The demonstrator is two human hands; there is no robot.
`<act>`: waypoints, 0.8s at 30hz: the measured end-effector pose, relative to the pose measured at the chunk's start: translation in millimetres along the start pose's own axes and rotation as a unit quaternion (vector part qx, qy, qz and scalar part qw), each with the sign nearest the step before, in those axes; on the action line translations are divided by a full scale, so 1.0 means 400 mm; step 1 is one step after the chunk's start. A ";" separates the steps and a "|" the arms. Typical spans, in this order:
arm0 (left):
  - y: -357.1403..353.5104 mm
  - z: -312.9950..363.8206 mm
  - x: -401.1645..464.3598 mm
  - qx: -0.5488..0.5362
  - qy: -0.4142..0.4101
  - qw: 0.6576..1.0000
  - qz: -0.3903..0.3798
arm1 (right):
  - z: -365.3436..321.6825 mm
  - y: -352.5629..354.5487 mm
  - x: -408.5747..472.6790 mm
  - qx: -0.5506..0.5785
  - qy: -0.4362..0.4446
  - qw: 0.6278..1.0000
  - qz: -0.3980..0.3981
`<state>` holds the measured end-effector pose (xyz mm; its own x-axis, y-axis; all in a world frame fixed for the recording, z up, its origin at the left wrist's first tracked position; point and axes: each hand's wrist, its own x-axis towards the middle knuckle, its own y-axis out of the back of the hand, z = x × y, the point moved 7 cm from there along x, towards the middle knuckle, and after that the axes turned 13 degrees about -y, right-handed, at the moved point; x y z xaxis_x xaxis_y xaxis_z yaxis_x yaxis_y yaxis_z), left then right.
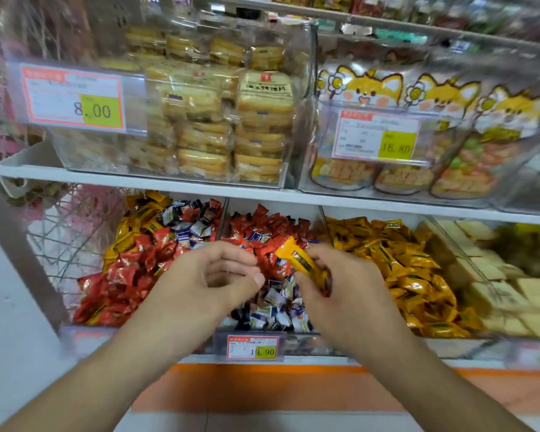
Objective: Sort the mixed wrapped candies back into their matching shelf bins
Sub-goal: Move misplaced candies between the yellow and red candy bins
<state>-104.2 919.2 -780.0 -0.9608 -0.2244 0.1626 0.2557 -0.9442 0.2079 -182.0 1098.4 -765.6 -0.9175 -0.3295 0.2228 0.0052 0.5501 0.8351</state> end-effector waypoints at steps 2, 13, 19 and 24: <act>0.038 0.006 0.006 0.038 -0.012 0.999 0.019 | 0.069 0.054 0.037 -0.056 -0.051 0.996 0.054; 0.176 -0.135 0.031 0.249 -0.004 0.963 -0.101 | -0.007 -0.019 0.027 -0.106 0.002 0.994 -0.016; 0.143 -0.189 0.039 0.364 0.000 0.909 -0.202 | -0.025 -0.085 0.029 -0.080 0.014 0.995 -0.060; 0.153 -0.194 0.057 0.368 0.021 0.904 -0.215 | -0.021 -0.097 0.032 -0.094 0.018 0.993 -0.072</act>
<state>-118.7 837.7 -838.4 -0.9876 0.1017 -0.1198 -0.1558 -0.5338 0.8311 -190.7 1066.4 -791.0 -0.8996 -0.4227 0.1100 -0.0468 0.3436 0.9379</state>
